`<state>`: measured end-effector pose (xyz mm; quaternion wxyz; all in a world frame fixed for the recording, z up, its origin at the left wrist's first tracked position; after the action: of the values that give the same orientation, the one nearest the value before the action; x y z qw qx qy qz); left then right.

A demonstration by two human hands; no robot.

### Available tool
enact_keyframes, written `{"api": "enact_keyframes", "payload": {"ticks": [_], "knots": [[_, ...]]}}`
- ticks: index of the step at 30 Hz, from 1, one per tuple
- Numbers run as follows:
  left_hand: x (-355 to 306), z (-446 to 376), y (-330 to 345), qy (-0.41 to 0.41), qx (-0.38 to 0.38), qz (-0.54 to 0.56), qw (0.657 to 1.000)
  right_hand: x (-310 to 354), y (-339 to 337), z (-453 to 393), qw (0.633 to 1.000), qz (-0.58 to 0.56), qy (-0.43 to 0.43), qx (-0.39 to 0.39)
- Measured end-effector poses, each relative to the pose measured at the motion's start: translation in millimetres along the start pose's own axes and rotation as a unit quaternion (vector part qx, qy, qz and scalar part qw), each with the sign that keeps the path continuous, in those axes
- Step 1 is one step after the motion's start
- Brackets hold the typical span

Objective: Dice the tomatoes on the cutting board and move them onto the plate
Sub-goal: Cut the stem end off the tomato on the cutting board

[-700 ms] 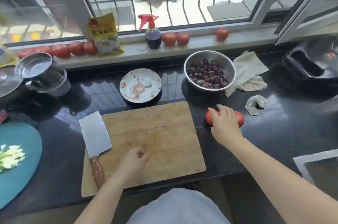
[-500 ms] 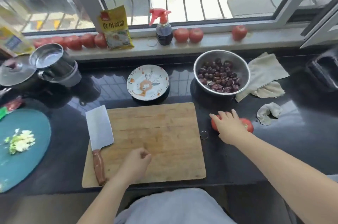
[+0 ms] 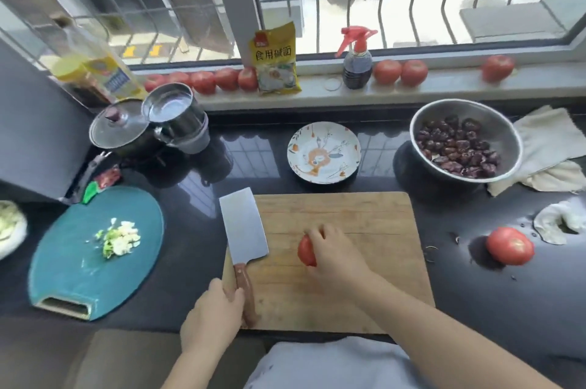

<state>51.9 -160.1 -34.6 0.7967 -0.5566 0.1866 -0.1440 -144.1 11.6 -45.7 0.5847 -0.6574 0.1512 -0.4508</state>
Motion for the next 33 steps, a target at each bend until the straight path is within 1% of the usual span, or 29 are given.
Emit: {"api": "enact_keyframes", "payload": {"ticks": [3, 6, 8, 11, 12, 14, 16, 18, 19, 21, 22, 24, 26, 28, 30, 32, 33], "knots": [[4, -12, 4, 0.025, 0.030, -0.043, 0.998, 22, 27, -8, 0.999, 0.039, 0.008, -0.018], [-1, -21, 9, 0.048, 0.039, -0.055, 0.997, 24, 44, -5, 0.997, 0.074, 0.013, -0.020], [-2, -23, 13, 0.054, 0.046, -0.064, 0.995, 23, 48, -2, 0.997, 0.072, 0.027, -0.011], [0, -22, 22, 0.056, 0.057, -0.089, 0.993, 22, 39, 4, 0.998, 0.012, 0.064, -0.006], [0, -22, 25, 0.053, 0.057, -0.089, 0.993, 20, 31, 8, 0.995, -0.024, 0.090, -0.020], [-3, -20, 29, 0.040, 0.058, -0.064, 0.995, 11, 11, 21, 0.982, -0.095, 0.143, -0.076], [-5, -16, 29, 0.012, 0.049, -0.006, 0.999, -5, -6, 41, 0.964, -0.137, 0.182, -0.136], [-3, -14, 23, -0.036, 0.023, 0.113, 0.993, -21, -15, 60, 0.947, -0.165, 0.228, -0.155], [0, -14, 19, -0.066, 0.010, 0.192, 0.979, -27, -17, 67, 0.940, -0.178, 0.253, -0.146], [8, -17, 11, -0.119, -0.004, 0.334, 0.935, -26, -21, 72, 0.935, -0.200, 0.272, -0.112], [13, -20, 8, -0.134, -0.012, 0.377, 0.917, -19, -24, 69, 0.936, -0.214, 0.262, -0.097], [13, -23, -2, -0.132, -0.022, 0.417, 0.899, 3, -36, 58, 0.938, -0.250, 0.229, -0.073], [-1, -20, -21, -0.084, -0.051, 0.420, 0.902, 29, -49, 42, 0.937, -0.279, 0.208, -0.046], [-29, -8, -49, -0.003, -0.107, 0.408, 0.907, 54, -66, 24, 0.931, -0.308, 0.192, -0.029], [-64, 10, -73, 0.082, -0.161, 0.394, 0.901, 80, -88, 11, 0.925, -0.341, 0.166, -0.017], [-100, 28, -91, 0.184, -0.231, 0.348, 0.890, 94, -110, -1, 0.917, -0.368, 0.152, -0.037], [-118, 35, -97, 0.241, -0.270, 0.322, 0.875, 93, -124, -6, 0.911, -0.371, 0.164, -0.068]]}}
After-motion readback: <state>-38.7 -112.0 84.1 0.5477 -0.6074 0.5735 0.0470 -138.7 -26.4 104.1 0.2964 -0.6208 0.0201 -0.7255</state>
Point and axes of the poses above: each hand's wrist, its own z-axis away from the middle knuckle, its own y-axis out of the palm, x = y × z, the point moved 8 cm from there along -z, towards the middle knuckle, and after that the axes turned 15 degrees about -x, right-handed, at the moved point
